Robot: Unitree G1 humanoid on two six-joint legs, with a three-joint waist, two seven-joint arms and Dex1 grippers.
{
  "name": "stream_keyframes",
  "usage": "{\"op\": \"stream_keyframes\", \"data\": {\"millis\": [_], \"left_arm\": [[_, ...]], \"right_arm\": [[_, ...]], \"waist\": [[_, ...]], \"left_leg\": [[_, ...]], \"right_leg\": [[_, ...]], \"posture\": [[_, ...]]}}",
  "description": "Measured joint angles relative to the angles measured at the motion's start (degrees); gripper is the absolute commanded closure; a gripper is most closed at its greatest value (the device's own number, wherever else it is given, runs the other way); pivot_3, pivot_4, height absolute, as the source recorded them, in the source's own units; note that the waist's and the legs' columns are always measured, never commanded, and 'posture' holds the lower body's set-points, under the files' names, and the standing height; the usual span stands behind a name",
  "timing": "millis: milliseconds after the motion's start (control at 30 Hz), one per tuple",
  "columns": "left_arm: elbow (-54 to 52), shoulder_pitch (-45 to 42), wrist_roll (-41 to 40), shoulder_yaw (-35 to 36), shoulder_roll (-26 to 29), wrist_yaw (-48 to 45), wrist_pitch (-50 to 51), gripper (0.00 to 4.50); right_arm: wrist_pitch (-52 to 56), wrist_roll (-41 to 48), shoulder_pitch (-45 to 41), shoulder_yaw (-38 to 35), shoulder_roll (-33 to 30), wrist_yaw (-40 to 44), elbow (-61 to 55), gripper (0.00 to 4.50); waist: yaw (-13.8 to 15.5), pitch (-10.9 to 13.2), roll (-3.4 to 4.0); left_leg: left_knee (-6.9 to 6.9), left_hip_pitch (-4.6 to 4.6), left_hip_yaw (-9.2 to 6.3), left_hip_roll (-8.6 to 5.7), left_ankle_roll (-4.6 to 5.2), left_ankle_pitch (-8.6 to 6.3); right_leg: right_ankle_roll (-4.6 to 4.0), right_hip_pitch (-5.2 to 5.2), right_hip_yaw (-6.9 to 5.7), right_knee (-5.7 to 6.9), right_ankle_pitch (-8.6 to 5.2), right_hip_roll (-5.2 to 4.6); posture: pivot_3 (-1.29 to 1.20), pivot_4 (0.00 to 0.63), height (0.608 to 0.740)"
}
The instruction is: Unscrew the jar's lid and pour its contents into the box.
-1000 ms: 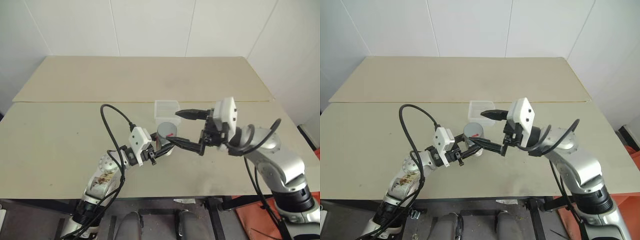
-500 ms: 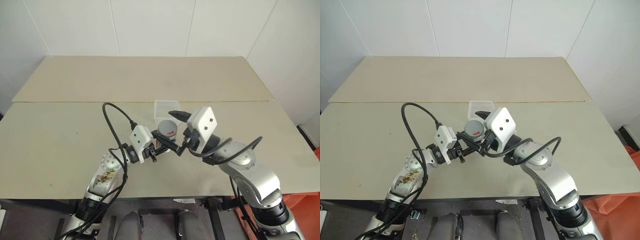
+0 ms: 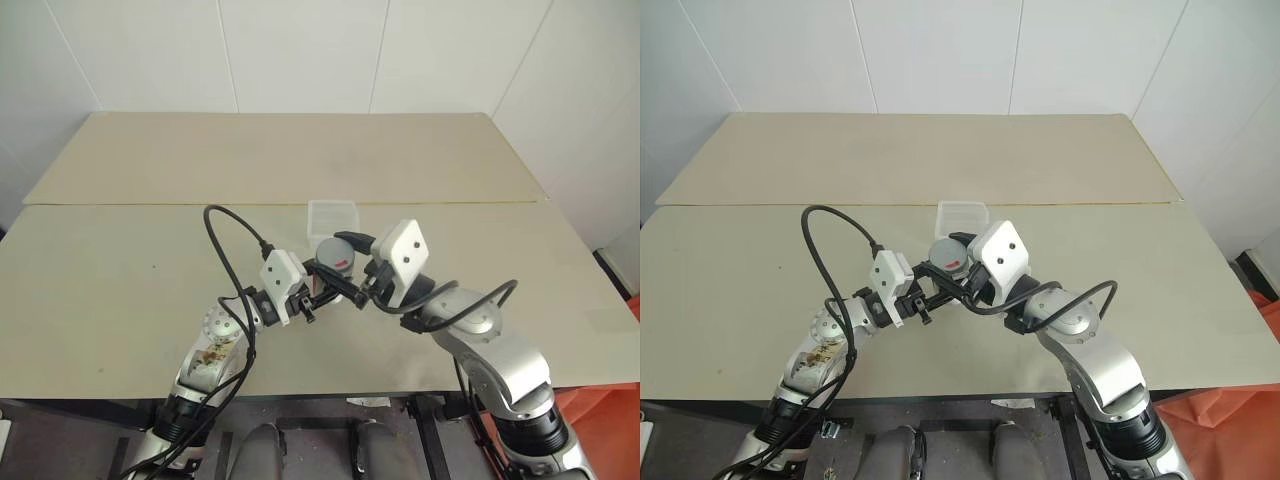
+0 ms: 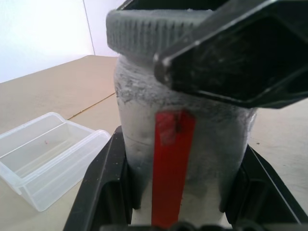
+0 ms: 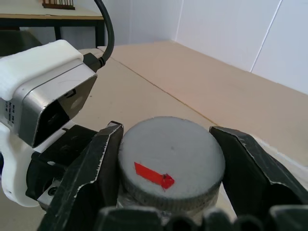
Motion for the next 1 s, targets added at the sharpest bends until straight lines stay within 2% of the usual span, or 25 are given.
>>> {"op": "stream_keyframes", "data": {"millis": [267,400,500,700,900,1000], "left_arm": [[0.0,0.0,-0.1,0.0,0.1,-0.3,0.0,2.56],[0.0,0.1,-1.3,-0.1,0.4,-2.3,0.2,2.56],[-0.5,0.6,-3.8,-0.2,1.3,-5.2,0.6,2.56],[-2.8,1.0,-7.9,-0.6,1.8,-9.0,2.7,2.56],[-4.0,1.4,-8.3,-1.2,2.2,-10.3,2.8,2.56],[-4.0,1.6,-8.2,-1.2,2.0,-10.1,2.7,2.56]], "right_arm": [[0.0,-0.4,0.2,-0.4,0.6,0.7,0.0,1.72],[-0.8,2.2,-0.3,-2.2,-1.1,6.2,1.6,1.72],[-2.1,5.5,-2.6,-3.7,-3.9,14.2,4.8,1.72],[-6.3,10.4,-11.2,-4.9,-8.8,35.6,16.5,1.72],[-14.9,9.7,-22.0,-1.8,-8.1,57.0,34.0,1.72],[-19.0,9.6,-27.4,0.3,-6.6,64.8,43.5,1.72]], "waist": [[0.0,0.0,0.00],[0.0,0.0,0.00],[-0.1,0.0,0.00],[-0.3,0.0,0.00],[-0.2,0.0,0.00],[-0.2,0.0,0.01]], "left_leg": [[0.01,0.00,0.00,0.00,0.00,0.00],[0.01,0.00,0.00,0.00,0.00,0.00],[0.01,0.02,0.00,0.00,0.00,0.00],[0.01,0.09,0.00,0.02,0.00,0.00],[0.00,0.12,-0.01,0.02,0.00,0.00],[0.01,0.11,0.00,0.02,0.00,0.00]], "right_leg": [[0.00,0.00,0.00,0.00,0.00,0.00],[0.00,0.01,0.00,-0.01,0.00,0.00],[0.00,0.02,0.00,-0.01,0.00,0.00],[-0.01,0.05,0.00,0.01,0.00,0.04],[-0.03,0.08,0.00,0.01,0.02,0.05],[-0.22,0.08,0.00,0.03,0.13,0.05]], "posture": [[0.00,0.150,0.740],[0.00,0.150,0.740],[0.00,0.150,0.740],[0.00,0.150,0.740],[0.00,0.150,0.740],[0.00,0.150,0.740]]}}
